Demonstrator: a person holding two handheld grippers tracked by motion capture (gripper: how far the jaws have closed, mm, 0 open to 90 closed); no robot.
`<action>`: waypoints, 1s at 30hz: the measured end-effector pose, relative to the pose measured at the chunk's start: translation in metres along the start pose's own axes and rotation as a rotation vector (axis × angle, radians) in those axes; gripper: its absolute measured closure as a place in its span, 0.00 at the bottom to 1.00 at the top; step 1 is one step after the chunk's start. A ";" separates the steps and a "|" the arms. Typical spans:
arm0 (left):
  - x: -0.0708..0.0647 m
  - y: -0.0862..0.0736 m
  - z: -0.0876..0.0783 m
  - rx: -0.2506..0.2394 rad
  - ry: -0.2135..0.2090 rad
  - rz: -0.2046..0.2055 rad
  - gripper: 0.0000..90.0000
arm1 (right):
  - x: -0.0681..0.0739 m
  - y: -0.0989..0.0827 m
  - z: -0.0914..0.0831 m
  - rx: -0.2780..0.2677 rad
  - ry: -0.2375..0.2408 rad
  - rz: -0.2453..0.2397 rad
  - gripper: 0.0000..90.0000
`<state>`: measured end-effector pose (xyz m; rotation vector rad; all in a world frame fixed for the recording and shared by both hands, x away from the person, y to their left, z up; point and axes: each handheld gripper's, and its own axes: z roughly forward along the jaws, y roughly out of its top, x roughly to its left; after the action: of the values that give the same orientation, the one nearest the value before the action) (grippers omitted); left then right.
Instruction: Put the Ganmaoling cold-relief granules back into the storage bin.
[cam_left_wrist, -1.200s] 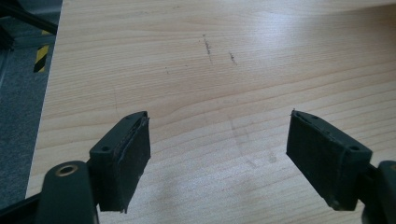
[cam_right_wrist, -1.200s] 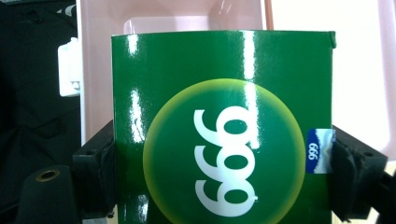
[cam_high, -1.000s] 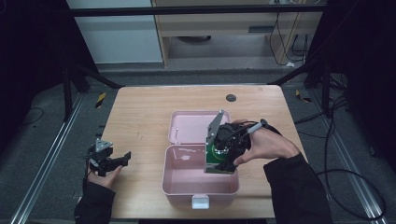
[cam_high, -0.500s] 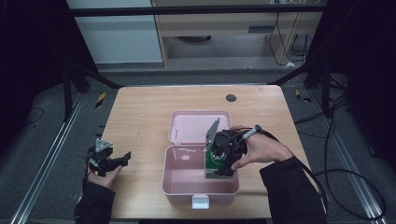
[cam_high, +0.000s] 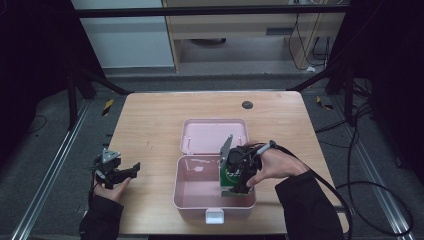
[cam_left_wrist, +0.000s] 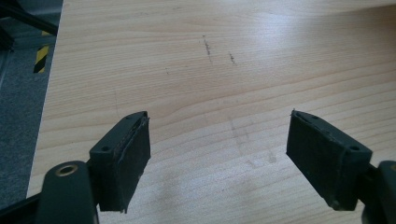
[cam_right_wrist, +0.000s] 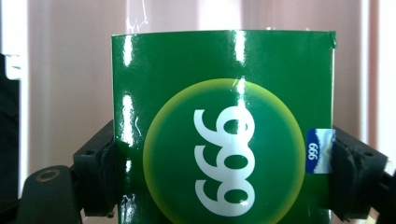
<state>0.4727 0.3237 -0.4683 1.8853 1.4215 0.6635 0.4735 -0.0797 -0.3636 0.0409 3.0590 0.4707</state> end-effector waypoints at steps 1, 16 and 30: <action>0.000 0.000 0.000 0.000 0.000 0.000 0.23 | -0.001 -0.001 0.003 0.002 0.002 -0.004 0.18; 0.000 0.000 0.000 0.000 -0.003 0.001 0.23 | -0.003 -0.008 0.025 0.027 0.007 -0.021 0.17; 0.000 0.000 0.000 0.000 -0.005 0.004 0.23 | -0.004 -0.014 0.037 0.028 0.017 -0.001 0.15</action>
<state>0.4729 0.3234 -0.4685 1.8894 1.4153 0.6604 0.4788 -0.0816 -0.4027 0.0370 3.0818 0.4305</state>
